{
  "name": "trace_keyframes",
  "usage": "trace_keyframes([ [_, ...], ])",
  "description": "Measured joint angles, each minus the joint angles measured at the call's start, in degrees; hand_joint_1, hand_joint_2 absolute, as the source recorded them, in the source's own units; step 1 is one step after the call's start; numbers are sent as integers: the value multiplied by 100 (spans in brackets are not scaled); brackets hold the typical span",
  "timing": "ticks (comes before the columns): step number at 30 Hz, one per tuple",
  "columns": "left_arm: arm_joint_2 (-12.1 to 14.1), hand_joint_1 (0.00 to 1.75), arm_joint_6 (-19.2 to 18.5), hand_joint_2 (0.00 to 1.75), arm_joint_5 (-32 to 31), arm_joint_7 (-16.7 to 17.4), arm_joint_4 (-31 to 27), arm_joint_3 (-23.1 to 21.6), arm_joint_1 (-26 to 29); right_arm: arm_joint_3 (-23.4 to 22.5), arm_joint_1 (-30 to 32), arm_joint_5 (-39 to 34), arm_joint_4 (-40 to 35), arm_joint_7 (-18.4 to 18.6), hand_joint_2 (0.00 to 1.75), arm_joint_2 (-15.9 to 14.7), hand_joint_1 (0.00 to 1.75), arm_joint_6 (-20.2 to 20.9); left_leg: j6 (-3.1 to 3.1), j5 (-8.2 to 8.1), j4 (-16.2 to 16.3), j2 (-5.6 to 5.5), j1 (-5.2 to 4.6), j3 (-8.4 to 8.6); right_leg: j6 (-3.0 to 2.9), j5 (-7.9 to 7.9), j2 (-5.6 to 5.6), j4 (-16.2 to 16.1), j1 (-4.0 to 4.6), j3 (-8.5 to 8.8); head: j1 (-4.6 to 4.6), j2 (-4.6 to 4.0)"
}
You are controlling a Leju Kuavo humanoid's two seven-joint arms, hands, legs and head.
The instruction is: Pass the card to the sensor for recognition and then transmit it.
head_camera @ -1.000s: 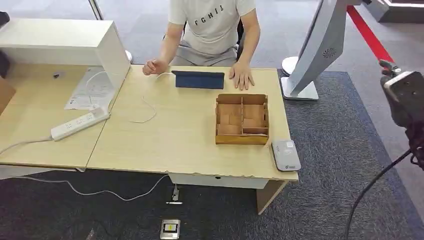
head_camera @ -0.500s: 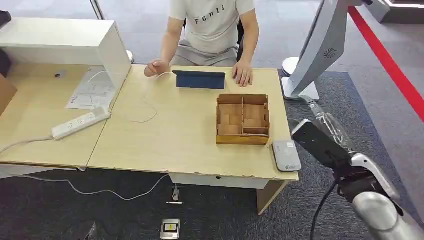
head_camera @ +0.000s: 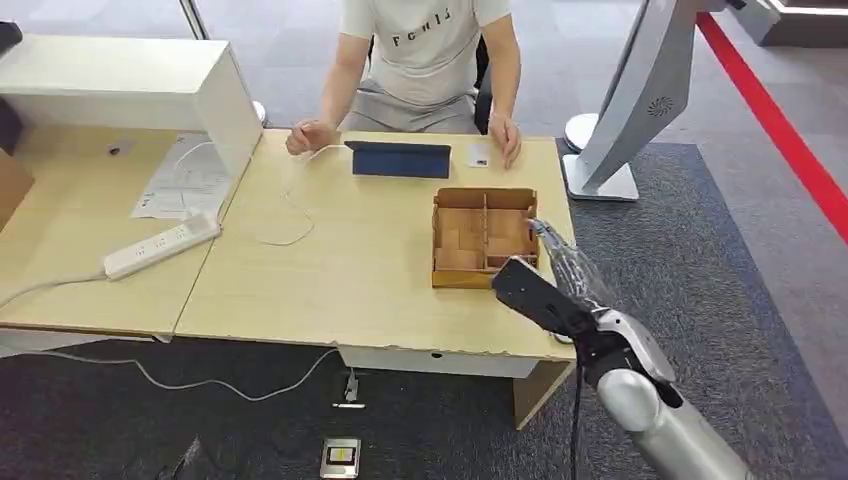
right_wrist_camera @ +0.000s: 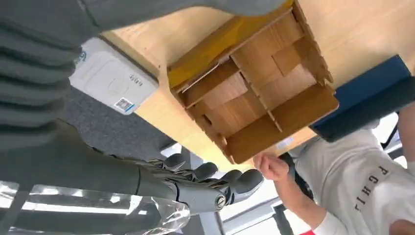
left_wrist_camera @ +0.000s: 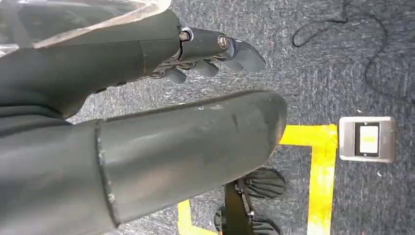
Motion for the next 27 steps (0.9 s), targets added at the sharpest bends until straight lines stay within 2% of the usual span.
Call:
trace_keyframes([
  [3,-13,0,-7,0,-48,15,-4,-9,-16,13,-92,309,486,-278,175,249,0,-8,0,0,0,1,0,0,0,0,0,0,0,-1,-2,-2],
  [11,-24,0,-140,0,-155,-26,-7,-15,-10,-4,-304,669,1463,-505,175,617,0,-179,0,0,1,0,-1,-1,0,0,0,-1,-1,-2,0,0],
  [17,-24,0,-181,0,-182,-48,-7,-28,59,-18,-310,844,1900,-700,175,759,0,-227,0,0,1,1,-1,0,0,0,0,-1,-1,-3,-2,0],
  [27,-24,0,-179,0,-162,-124,-7,-50,186,-129,-322,1263,2293,-884,175,820,0,-245,0,0,1,2,-1,-1,0,0,0,-2,-1,-2,0,-2],
])
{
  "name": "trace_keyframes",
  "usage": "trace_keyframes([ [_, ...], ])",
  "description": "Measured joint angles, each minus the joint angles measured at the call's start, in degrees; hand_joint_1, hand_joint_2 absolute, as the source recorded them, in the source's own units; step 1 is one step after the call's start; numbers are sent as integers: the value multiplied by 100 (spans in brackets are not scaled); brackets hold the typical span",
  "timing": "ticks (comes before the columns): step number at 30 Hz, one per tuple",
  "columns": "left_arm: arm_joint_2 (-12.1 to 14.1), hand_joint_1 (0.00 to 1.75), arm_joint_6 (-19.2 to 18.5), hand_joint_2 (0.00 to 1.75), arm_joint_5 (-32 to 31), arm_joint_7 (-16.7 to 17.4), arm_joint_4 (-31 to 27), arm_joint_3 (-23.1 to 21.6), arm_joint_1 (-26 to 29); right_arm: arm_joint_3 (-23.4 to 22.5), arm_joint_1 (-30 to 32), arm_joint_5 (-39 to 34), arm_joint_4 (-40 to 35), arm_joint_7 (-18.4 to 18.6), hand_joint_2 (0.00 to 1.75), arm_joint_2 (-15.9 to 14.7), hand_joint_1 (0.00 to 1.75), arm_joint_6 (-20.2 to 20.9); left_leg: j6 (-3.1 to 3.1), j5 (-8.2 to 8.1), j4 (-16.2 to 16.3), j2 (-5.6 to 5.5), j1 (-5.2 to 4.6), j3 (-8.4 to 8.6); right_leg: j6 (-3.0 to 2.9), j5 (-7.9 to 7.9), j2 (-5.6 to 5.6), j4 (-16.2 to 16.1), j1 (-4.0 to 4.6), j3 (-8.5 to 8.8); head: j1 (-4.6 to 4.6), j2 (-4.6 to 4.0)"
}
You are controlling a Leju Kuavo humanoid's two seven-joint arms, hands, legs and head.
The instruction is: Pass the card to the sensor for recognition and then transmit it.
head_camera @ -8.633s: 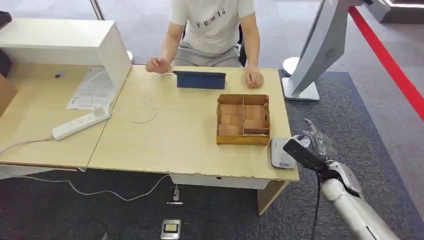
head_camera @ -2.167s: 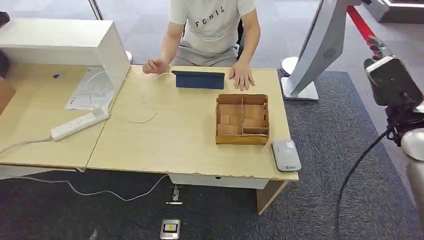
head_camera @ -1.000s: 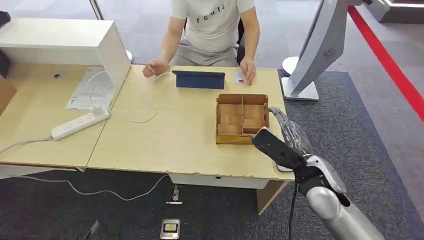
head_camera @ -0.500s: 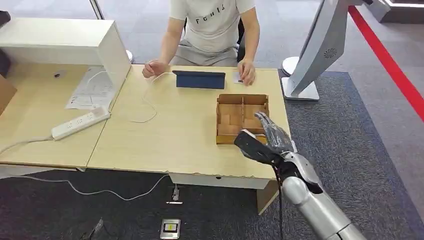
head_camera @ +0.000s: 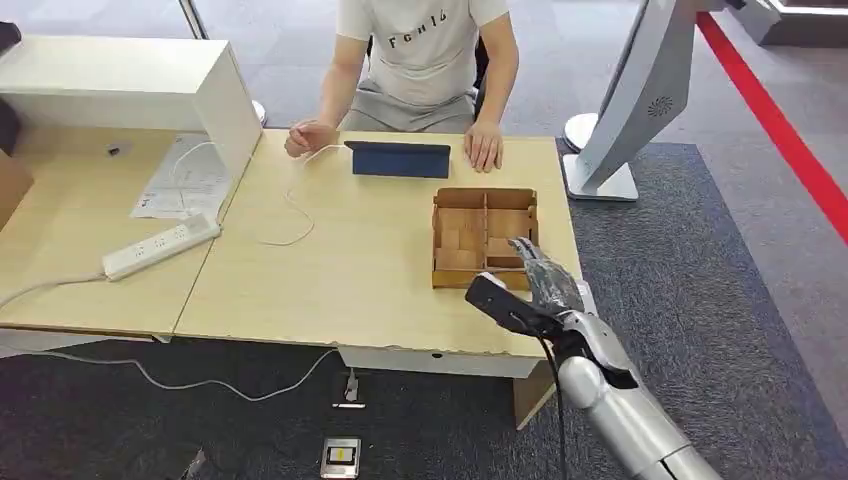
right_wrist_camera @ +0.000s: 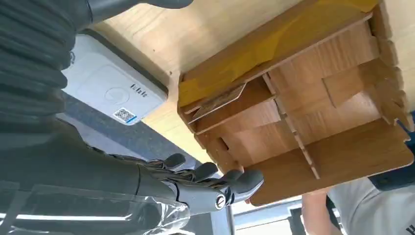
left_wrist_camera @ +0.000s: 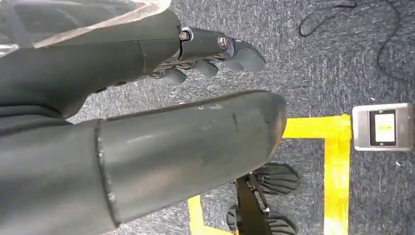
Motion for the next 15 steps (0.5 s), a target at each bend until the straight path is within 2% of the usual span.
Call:
trace_keyframes([
  [7,-26,0,61,0,-2,-13,0,-7,67,-59,-136,466,348,-284,175,4,0,-195,0,0,0,-1,0,0,0,0,0,0,0,-1,-2,0],
  [15,-66,0,122,0,77,46,0,-9,81,-122,-268,477,785,-555,175,107,0,-324,0,0,0,0,0,0,0,0,0,1,0,0,-2,0],
])
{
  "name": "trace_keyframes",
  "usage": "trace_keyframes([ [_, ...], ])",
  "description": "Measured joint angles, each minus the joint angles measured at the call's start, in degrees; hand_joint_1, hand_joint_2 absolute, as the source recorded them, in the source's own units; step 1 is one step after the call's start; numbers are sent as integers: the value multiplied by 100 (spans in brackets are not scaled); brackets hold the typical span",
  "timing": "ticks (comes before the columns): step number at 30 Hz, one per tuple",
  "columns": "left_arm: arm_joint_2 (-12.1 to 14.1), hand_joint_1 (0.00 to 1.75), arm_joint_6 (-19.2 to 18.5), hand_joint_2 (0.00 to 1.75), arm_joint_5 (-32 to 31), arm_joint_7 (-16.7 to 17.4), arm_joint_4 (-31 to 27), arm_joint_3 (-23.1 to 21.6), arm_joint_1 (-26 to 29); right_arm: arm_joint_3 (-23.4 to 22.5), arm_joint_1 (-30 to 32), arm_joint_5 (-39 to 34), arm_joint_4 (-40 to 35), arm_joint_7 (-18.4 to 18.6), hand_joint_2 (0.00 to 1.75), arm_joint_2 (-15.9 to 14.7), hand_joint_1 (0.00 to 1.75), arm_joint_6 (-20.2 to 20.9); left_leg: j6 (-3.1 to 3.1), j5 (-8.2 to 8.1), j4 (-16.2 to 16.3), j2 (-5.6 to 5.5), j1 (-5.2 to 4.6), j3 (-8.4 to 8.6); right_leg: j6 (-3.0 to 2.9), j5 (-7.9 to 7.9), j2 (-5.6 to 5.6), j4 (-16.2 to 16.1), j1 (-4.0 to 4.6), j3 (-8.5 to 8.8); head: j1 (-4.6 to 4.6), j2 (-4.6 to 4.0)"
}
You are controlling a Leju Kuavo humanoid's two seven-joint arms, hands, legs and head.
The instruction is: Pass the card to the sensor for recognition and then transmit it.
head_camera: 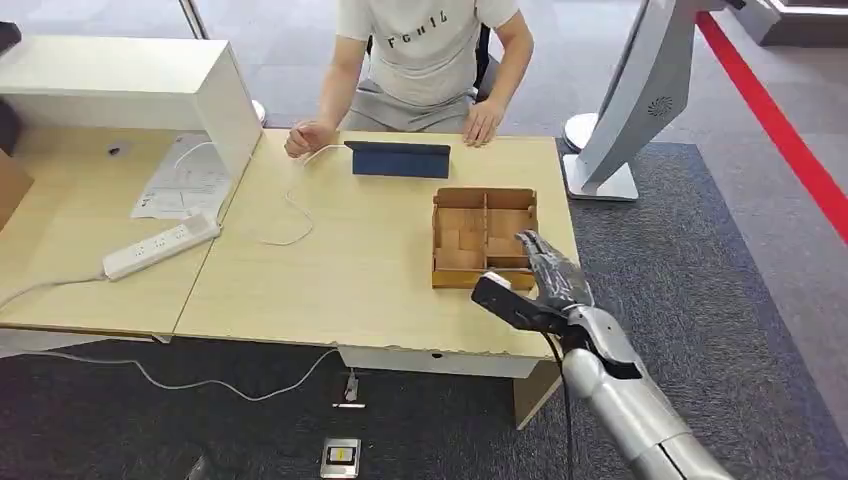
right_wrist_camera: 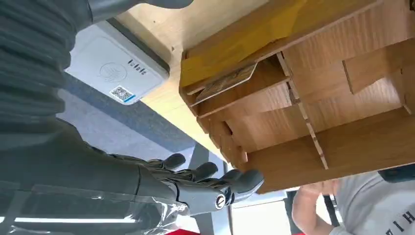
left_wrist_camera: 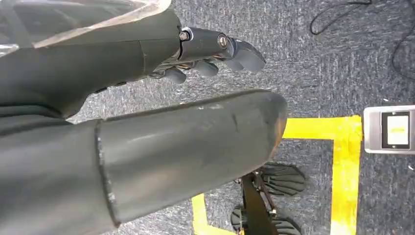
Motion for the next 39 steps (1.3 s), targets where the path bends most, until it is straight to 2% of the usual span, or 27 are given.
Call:
trace_keyframes([
  [11,-7,0,37,0,-9,13,0,0,-1,11,-83,-20,470,-64,175,269,0,-70,0,0,0,1,0,0,0,0,0,0,0,0,2,2],
  [20,-7,0,35,0,-17,44,0,0,-3,33,-323,-66,911,-155,175,431,0,-352,0,0,0,1,0,0,0,0,0,0,0,-1,2,0],
  [39,-13,0,87,0,-9,118,0,-94,-11,103,-496,-22,1493,-343,175,413,0,-498,0,0,0,2,0,2,0,0,0,1,0,-2,2,2],
])
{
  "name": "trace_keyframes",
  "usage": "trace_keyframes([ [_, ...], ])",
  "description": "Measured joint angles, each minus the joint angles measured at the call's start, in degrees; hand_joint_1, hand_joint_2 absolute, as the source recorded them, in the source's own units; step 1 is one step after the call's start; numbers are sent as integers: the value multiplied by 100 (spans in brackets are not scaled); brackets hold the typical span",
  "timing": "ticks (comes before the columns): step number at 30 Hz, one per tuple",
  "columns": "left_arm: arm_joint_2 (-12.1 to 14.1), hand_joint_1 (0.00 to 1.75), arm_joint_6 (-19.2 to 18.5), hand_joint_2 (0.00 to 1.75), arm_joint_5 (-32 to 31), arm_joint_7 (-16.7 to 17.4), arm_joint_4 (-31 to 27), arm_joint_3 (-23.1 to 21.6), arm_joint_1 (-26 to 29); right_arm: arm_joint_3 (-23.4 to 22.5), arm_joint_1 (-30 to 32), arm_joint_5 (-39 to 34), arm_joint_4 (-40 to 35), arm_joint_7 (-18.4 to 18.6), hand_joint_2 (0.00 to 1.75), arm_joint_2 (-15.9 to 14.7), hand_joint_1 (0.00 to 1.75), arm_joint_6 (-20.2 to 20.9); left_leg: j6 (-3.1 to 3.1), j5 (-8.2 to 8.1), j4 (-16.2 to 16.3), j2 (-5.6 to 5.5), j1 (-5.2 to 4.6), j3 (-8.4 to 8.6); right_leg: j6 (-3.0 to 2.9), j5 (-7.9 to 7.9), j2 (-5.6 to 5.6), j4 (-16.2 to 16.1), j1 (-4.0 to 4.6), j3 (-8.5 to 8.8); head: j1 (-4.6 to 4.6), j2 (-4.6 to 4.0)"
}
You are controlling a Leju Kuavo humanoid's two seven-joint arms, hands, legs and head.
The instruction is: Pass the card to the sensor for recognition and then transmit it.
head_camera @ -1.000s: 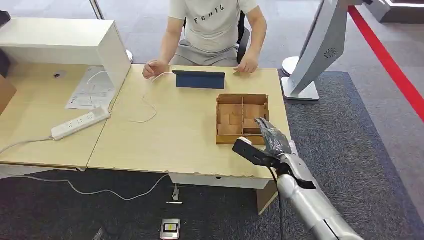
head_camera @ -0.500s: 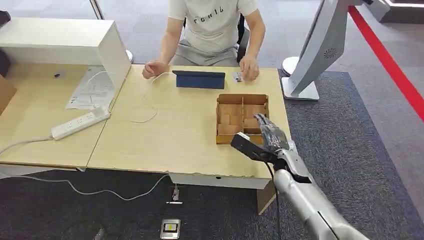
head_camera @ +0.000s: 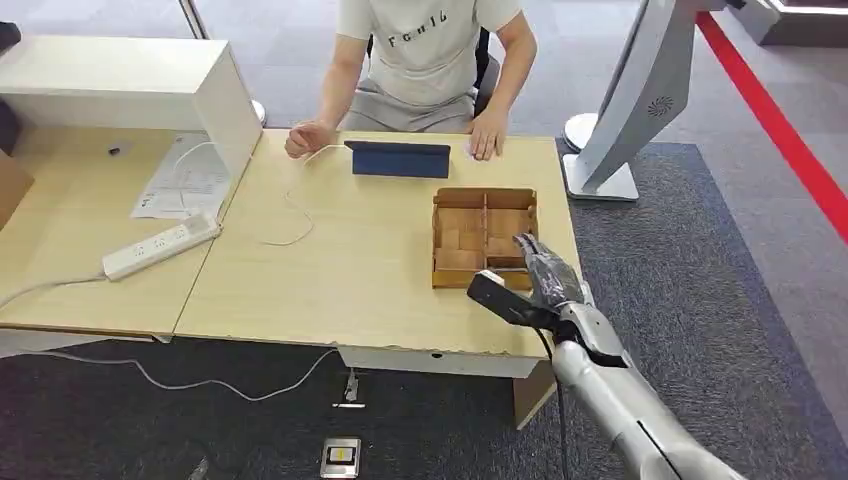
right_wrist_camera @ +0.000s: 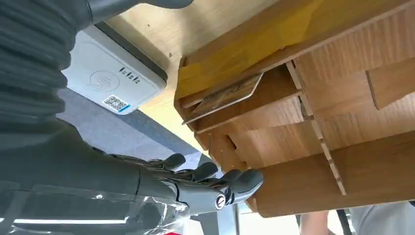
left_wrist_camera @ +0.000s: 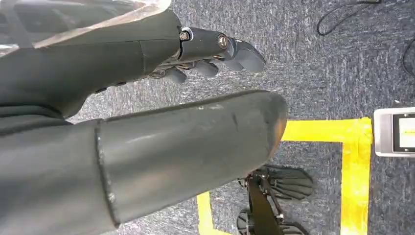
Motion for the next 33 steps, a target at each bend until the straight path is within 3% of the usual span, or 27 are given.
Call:
trace_keyframes([
  [12,0,0,22,0,-52,98,0,-4,-96,39,-93,-103,192,-103,175,-7,0,-13,0,0,0,0,0,0,0,0,0,0,0,1,0,0],
  [13,0,0,22,0,-52,103,0,-4,-101,44,-103,-103,201,-107,175,-7,47,-15,0,0,0,0,0,0,0,0,0,0,0,1,-2,-2],
  [14,0,0,24,0,-52,103,0,-4,-104,48,-111,-105,214,-109,175,-4,175,-17,0,0,0,0,0,0,0,0,0,0,0,1,-2,0],
  [33,-4,0,74,0,-72,175,0,-42,-141,79,-147,-275,367,-205,175,96,175,4,0,0,0,0,0,2,0,0,0,0,0,1,-2,0],
])
